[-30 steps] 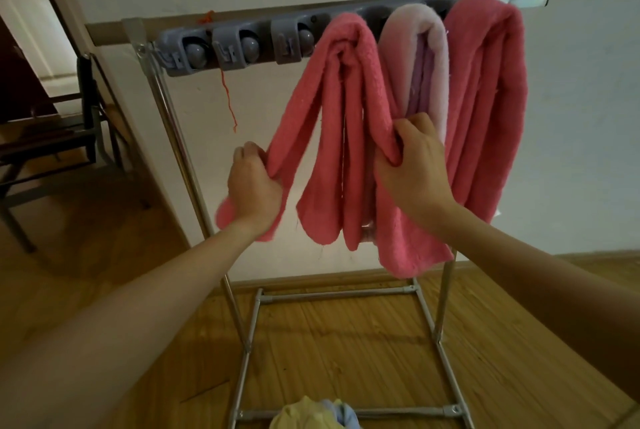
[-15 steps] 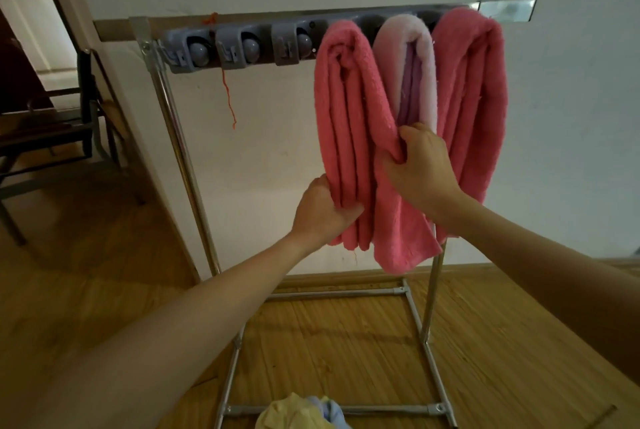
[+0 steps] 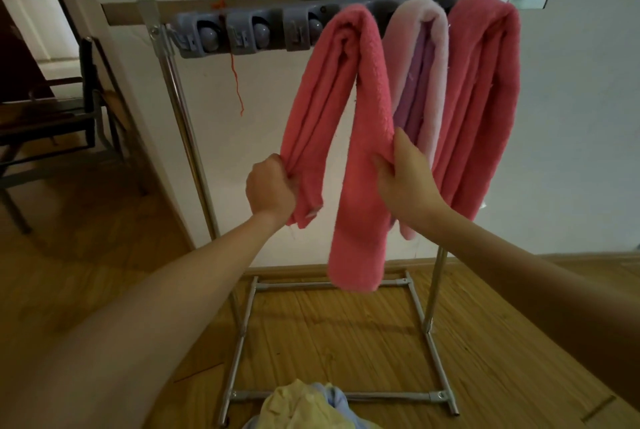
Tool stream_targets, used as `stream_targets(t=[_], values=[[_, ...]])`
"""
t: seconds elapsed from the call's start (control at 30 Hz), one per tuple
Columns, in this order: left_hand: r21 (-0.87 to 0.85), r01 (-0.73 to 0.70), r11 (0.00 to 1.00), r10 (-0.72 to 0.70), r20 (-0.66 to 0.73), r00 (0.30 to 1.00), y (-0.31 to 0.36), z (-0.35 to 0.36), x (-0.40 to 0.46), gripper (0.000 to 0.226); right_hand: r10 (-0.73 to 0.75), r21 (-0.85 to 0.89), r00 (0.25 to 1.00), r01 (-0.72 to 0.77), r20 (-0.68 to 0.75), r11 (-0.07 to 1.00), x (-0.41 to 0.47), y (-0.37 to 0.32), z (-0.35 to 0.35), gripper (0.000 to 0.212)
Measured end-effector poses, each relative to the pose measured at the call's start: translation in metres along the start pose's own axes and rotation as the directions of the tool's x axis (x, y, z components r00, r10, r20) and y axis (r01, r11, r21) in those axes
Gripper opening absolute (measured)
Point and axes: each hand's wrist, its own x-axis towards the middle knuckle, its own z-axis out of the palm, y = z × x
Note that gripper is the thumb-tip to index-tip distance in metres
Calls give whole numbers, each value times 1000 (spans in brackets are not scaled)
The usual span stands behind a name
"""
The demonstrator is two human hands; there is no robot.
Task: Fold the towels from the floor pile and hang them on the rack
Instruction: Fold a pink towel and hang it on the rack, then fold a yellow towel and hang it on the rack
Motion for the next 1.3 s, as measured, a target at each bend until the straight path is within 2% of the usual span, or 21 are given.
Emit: stream_targets(t=[0.1,0.27,0.4,0.5,0.6,0.7,0.83,0.97,1.07,1.17,1.3], values=[[84,-48,995,50,-21,999,-7,-12,9,12,33,15,999,-33,9,999,7,-5,17,22],[168,-67,983,72,-22,997,-12,-17,19,10,96,-52,993,-93,68,994,24,-9,40,11],[196,-102,975,109,-25,994,-8,-9,14,10,197,-158,979,-188,43,969,30,-2,48,16],[209,-122,970,126,-10,992,-4,3,6,13,172,-208,985,-163,23,964,29,8,47,29],[207,-145,968,144,19,989,4,14,-6,13,103,-234,995,-101,-2,967,27,17,40,31],[156,-179,971,170,66,983,12,26,-18,14,68,-246,998,-63,10,967,23,24,33,29],[-41,-247,968,250,99,963,12,43,-38,19,55,-256,997,-40,51,966,9,38,30,25],[-126,-229,965,251,205,946,-3,50,-65,30,46,-249,997,-29,63,968,-10,55,33,25],[-50,-183,982,189,306,933,-30,55,-96,36,66,-192,994,-48,89,980,-43,73,41,30],[26,-98,995,77,432,899,-64,62,-134,45,133,-194,969,-93,207,977,-91,99,59,34],[153,-37,988,-60,585,808,-122,80,-182,41,311,-336,837,-163,451,928,-164,140,102,37]])
